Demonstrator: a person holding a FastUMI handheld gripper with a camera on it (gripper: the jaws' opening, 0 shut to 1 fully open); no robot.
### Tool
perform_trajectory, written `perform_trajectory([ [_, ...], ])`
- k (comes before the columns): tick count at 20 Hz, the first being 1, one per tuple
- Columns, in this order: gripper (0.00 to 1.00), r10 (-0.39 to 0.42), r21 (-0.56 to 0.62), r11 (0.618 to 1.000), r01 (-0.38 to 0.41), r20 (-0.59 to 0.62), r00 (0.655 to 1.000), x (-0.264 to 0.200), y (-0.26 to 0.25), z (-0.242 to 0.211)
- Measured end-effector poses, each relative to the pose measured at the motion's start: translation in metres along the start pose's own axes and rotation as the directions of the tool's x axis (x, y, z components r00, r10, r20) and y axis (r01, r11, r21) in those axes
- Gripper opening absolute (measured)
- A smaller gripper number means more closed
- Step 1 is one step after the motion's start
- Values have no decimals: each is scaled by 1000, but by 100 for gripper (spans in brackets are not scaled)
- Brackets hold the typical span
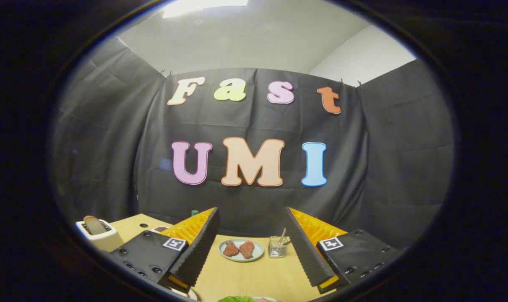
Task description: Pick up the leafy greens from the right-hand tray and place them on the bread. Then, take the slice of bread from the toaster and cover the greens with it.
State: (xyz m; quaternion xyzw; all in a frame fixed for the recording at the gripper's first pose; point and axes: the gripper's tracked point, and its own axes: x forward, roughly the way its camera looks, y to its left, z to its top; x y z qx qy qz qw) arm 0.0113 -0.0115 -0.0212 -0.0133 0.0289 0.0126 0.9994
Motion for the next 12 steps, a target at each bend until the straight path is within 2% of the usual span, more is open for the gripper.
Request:
perform_trajectory([
  [5,99,30,5,1000,-30,3,1000,1,-2,-3],
  [8,99,82,-4,997,-82,-24,996,4,-1,-13],
  [12,99,156,-89,982,-165,-99,983,7,-2,-38],
])
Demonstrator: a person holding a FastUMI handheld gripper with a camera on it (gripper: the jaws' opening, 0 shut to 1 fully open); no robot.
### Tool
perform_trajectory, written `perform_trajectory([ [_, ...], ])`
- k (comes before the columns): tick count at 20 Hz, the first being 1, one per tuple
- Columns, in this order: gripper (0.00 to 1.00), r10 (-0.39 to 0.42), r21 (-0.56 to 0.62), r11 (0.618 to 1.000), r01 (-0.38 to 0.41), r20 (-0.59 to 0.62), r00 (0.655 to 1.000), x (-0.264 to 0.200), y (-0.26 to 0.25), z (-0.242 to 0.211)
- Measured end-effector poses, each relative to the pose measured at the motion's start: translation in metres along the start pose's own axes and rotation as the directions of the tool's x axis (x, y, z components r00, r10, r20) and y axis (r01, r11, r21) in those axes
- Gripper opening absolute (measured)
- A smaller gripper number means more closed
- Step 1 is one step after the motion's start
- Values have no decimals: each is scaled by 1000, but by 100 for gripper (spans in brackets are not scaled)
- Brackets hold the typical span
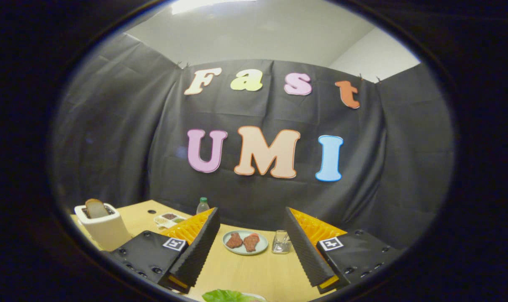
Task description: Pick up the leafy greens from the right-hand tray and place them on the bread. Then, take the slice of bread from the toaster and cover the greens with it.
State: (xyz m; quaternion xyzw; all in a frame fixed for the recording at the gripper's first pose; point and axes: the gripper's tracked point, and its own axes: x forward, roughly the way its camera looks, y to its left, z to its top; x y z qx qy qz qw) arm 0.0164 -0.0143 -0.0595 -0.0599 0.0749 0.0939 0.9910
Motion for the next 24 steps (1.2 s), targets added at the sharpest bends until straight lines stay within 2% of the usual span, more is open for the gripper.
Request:
perform_trajectory([
  [4,99,84,-98,991,-92,-77,993,4,8,-28],
  [6,99,143,-147,975,-168,-166,976,5,16,-58],
  [10,99,254,-199,923,-330,-330,909,5,32,-114],
  [15,99,316,-203,869,-452,-475,821,-9,38,-185],
  [19,99,344,-166,836,-523,-583,736,-22,37,-237],
  [24,99,357,-121,821,-558,-654,667,-34,38,-280],
])
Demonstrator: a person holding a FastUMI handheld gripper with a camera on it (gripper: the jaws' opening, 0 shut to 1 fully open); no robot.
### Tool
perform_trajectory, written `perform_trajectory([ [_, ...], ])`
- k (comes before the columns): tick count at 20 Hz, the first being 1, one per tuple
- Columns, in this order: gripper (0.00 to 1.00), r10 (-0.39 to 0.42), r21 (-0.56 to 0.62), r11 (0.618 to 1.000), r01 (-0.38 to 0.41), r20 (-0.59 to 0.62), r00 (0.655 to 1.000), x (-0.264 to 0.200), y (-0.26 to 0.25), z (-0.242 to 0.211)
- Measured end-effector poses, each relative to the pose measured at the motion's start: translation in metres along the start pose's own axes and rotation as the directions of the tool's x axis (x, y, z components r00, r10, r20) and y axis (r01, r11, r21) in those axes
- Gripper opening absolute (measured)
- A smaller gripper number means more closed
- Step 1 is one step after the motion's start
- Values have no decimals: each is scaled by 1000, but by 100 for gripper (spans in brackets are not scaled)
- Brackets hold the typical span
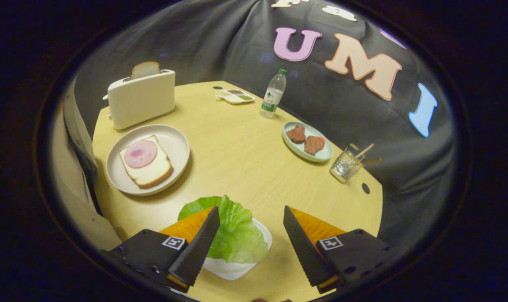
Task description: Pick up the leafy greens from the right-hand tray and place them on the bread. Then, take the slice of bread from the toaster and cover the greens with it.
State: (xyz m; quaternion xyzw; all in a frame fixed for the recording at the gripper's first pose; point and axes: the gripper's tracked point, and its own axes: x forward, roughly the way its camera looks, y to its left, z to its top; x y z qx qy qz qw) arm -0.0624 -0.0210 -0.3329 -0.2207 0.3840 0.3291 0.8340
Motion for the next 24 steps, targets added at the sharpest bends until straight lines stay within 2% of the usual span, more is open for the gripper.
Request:
perform_trajectory([
  [7,99,98,23,995,-96,-107,989,25,22,-43],
  [11,97,127,53,991,-121,-140,982,31,27,-54],
  [16,95,202,162,971,-174,-175,964,31,39,-63],
  [19,80,202,182,968,-171,-168,965,32,42,-62],
  [24,48,197,202,965,-165,-145,970,31,42,-60],
])
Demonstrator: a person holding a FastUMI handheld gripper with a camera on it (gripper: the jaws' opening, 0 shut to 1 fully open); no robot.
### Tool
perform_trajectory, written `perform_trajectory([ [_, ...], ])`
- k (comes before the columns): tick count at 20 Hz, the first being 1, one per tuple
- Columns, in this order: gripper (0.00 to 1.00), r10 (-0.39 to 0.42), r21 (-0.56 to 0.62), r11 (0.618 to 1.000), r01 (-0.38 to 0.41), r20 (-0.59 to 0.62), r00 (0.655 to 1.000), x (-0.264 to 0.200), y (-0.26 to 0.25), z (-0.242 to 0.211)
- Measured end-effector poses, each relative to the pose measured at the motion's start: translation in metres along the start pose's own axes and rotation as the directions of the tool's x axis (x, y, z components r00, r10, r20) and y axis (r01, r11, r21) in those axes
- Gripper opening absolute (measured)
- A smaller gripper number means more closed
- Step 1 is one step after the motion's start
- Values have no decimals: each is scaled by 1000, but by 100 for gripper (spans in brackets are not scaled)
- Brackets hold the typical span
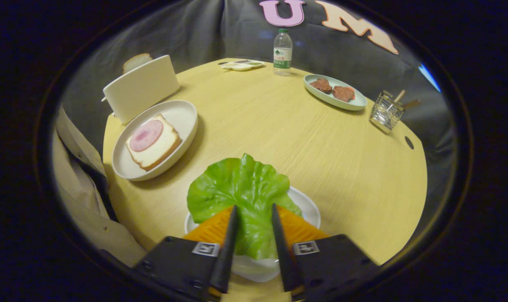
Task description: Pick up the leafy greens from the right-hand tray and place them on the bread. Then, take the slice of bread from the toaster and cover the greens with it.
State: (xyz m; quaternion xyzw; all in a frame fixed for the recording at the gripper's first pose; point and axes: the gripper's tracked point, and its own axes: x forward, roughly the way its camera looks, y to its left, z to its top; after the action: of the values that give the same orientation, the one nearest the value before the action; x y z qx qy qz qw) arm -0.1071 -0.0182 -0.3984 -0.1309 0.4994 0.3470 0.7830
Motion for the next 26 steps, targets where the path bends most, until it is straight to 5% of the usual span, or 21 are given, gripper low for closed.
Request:
perform_trajectory([
  [8,4,-29,38,999,28,12,1000,-5,9,4],
  [15,3,-44,93,995,36,83,996,-35,47,43],
  [26,3,28,-13,1000,-26,172,985,-51,139,118],
])
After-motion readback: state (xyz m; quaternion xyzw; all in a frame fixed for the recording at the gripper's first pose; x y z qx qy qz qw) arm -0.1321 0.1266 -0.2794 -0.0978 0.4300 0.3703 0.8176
